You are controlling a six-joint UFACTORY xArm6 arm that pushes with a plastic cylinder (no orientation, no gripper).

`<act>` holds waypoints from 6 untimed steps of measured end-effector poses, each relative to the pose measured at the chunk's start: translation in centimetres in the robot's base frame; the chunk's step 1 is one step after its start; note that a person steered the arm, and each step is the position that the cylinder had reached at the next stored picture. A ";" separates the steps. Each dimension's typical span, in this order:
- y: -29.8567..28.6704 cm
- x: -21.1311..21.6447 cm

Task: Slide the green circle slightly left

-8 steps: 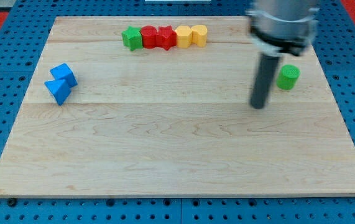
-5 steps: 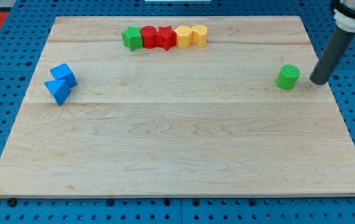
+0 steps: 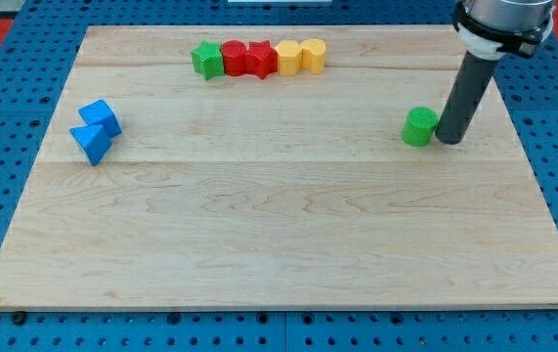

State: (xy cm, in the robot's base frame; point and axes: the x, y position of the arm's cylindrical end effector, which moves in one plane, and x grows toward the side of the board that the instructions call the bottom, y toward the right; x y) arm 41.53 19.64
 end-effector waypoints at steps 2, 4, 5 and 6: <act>0.1 -0.3; 1.7 -0.3; 0.2 -0.7; -2.5 -1.4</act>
